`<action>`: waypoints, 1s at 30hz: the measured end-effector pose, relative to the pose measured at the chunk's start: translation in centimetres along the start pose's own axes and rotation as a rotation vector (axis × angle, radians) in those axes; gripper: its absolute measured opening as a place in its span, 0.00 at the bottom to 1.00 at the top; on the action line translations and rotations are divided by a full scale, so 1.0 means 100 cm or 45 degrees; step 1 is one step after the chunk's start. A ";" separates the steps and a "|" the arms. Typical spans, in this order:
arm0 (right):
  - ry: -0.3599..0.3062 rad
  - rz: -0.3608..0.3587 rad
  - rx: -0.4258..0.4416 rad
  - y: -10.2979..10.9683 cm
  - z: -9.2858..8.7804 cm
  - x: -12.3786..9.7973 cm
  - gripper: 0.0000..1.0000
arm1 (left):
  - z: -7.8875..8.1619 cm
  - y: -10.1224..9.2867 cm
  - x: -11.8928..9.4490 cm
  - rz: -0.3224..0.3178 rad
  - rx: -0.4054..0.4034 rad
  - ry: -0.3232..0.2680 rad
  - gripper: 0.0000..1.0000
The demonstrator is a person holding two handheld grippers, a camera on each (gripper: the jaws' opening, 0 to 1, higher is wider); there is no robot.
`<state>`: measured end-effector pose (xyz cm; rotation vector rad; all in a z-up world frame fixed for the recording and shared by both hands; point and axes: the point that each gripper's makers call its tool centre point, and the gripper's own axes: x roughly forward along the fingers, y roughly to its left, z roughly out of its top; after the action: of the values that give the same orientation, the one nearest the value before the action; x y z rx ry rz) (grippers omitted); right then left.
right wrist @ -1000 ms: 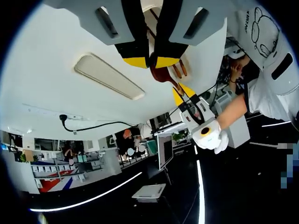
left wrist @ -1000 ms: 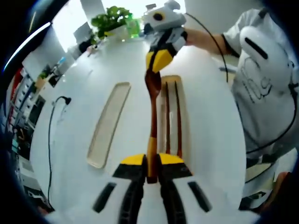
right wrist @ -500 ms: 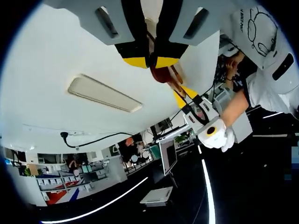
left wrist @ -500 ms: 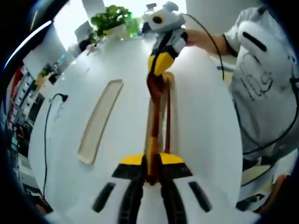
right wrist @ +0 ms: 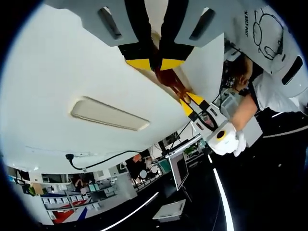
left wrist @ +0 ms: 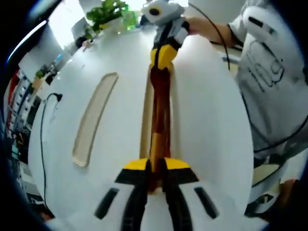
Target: Arrange the utensils inside the cutlery case until each visible utensil rests in its matching compartment.
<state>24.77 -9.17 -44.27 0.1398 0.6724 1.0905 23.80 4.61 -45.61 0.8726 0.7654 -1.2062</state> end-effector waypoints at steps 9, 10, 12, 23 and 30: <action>0.022 0.030 0.011 -0.004 0.004 0.000 0.03 | 0.000 0.004 0.000 0.000 -0.001 0.000 0.12; 0.027 0.032 0.012 -0.004 0.004 0.001 0.03 | -0.001 0.004 0.000 -0.001 -0.003 0.000 0.12; 0.032 0.032 0.026 -0.004 0.005 0.002 0.03 | -0.001 0.004 0.000 0.005 0.010 0.005 0.11; 0.112 0.166 0.153 0.008 -0.001 0.005 0.03 | -0.001 -0.002 -0.006 -0.048 0.002 -0.003 0.12; 0.087 0.136 0.048 0.008 0.005 0.005 0.10 | -0.005 0.002 0.000 -0.049 -0.012 -0.003 0.13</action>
<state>24.61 -8.30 -43.72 0.1733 0.7543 1.1897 24.01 5.08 -45.79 0.8516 0.7888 -1.2365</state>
